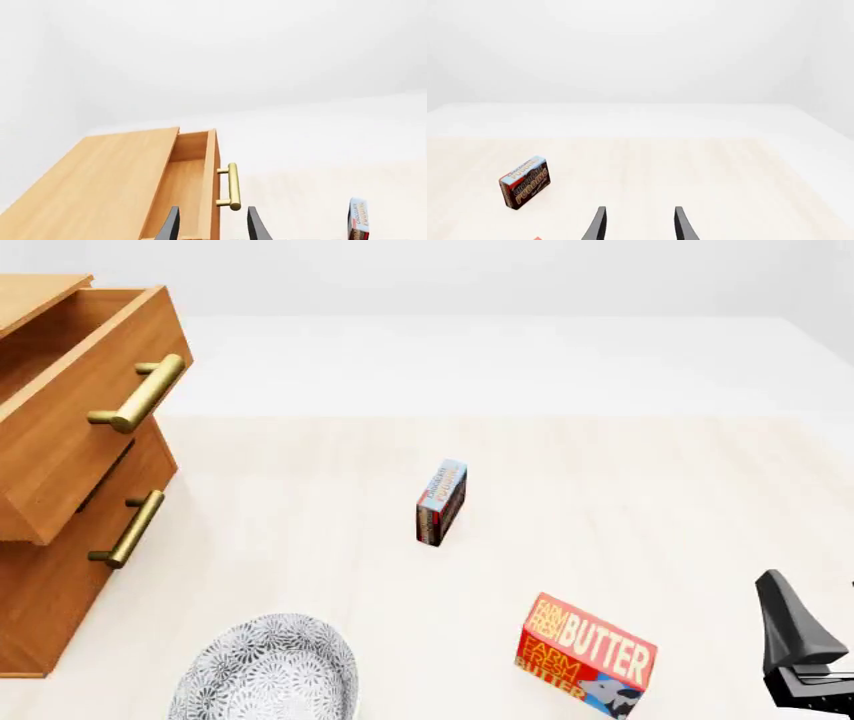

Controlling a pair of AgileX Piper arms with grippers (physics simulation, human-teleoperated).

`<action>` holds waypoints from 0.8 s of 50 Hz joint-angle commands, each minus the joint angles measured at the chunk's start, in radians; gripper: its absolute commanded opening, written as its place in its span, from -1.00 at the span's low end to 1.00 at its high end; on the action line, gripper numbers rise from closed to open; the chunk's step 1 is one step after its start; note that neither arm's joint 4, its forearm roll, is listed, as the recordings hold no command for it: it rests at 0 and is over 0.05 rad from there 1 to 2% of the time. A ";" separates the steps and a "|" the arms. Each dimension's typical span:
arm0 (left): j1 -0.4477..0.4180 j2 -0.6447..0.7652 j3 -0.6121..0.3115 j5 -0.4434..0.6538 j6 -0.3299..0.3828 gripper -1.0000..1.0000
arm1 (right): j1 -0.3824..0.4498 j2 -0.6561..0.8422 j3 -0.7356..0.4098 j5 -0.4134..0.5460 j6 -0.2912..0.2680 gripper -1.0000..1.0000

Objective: Put the chocolate pudding in the top drawer of the cabinet and close it.

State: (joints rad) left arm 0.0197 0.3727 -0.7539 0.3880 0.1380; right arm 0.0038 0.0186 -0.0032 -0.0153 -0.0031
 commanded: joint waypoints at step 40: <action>-0.013 0.352 -0.246 0.234 -0.120 1.00 | 0.000 0.000 0.000 0.000 0.000 1.00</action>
State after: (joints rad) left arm -0.0066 0.6875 -0.9726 0.5568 0.0723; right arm 0.0037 0.0184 -0.0032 -0.0152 -0.0031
